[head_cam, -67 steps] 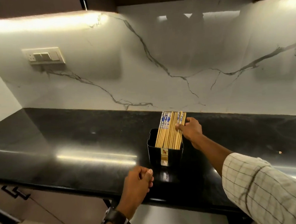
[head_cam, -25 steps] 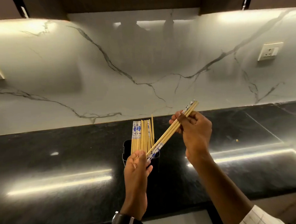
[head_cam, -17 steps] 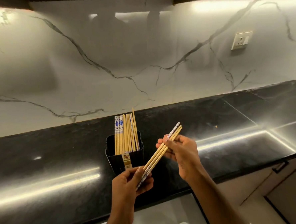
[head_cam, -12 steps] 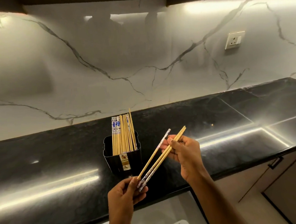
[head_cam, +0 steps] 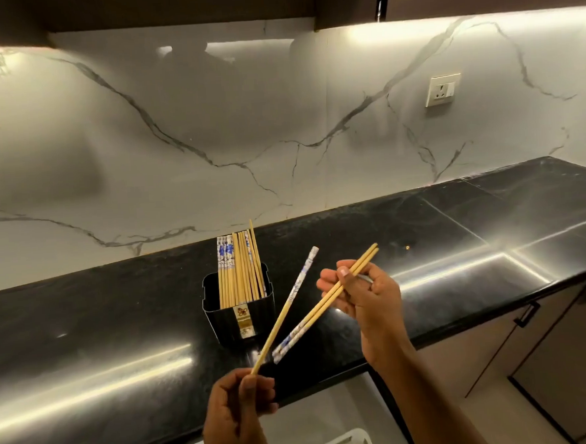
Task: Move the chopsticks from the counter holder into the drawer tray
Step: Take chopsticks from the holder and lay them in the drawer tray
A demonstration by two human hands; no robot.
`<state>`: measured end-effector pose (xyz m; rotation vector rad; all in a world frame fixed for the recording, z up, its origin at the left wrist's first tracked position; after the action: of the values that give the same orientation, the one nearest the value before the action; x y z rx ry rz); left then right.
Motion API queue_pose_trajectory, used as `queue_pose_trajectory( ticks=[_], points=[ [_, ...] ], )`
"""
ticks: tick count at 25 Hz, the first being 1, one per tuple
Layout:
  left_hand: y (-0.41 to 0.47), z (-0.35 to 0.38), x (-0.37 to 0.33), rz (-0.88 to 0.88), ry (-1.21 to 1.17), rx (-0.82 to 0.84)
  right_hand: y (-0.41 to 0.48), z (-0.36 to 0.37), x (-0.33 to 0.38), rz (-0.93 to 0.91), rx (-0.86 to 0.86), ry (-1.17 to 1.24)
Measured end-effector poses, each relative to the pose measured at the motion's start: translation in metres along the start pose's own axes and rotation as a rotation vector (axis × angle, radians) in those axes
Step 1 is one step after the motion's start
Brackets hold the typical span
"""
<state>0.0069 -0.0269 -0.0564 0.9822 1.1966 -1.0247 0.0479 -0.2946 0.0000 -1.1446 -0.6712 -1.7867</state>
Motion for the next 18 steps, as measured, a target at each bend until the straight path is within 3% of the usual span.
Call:
queue_pose_trajectory(
  ticks=[3, 8, 13, 16, 18],
  points=[
    [0.014, -0.028, -0.037, 0.106, 0.148, 0.003, -0.004, -0.005, 0.000, 0.108, 0.087, -0.043],
    [0.040, -0.068, -0.105, 0.174, 0.464, 0.228, -0.003, -0.008, 0.031, -0.056, 0.214, -0.264],
    [0.044, -0.024, -0.129, 0.312, 0.783, 0.458, -0.042, 0.051, 0.000, -0.094, 0.575, -0.620],
    [0.039, 0.010, -0.116, 0.402, 0.801, 0.513, -0.072, 0.083, -0.033, -0.172, 0.778, -0.806],
    [0.041, 0.015, -0.106, 0.406, 0.741, 0.473, -0.081, 0.086, -0.048, -0.180, 0.804, -0.843]
  ],
)
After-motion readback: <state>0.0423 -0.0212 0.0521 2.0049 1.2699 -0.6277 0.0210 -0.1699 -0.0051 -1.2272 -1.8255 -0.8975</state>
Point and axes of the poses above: each hand's wrist, its own y-axis towards the middle knuckle, its own z-axis out of the palm, x = y × z, the point moved 9 cm from there along y, towards the middle knuckle, and after that the axes turned 1 degree about y, right-handed, at the moved point
